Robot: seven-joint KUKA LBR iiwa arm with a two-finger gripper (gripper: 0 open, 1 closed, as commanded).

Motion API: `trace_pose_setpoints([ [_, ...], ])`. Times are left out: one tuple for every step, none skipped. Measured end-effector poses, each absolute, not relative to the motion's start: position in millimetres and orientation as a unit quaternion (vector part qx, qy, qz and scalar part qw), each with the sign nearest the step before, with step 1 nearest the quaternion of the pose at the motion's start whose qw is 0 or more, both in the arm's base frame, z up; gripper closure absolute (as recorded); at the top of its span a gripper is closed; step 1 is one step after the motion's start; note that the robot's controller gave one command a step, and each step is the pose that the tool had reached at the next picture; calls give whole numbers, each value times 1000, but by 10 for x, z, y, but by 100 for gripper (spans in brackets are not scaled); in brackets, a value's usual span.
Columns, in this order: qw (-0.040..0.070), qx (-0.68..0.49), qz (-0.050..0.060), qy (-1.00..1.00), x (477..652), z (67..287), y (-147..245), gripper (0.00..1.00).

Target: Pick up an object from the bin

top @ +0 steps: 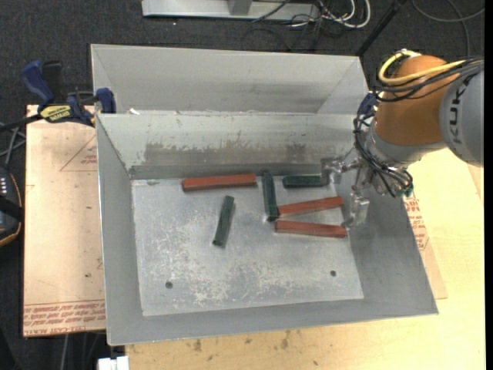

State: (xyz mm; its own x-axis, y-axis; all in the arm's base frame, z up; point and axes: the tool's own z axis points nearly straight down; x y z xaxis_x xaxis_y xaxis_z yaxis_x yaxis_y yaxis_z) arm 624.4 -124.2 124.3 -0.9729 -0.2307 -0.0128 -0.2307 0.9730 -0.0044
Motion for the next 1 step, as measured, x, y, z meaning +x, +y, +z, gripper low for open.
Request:
trace_pose_setpoints([
  [1, -191, 1, 982, 5933, 811, -1002, 0],
])
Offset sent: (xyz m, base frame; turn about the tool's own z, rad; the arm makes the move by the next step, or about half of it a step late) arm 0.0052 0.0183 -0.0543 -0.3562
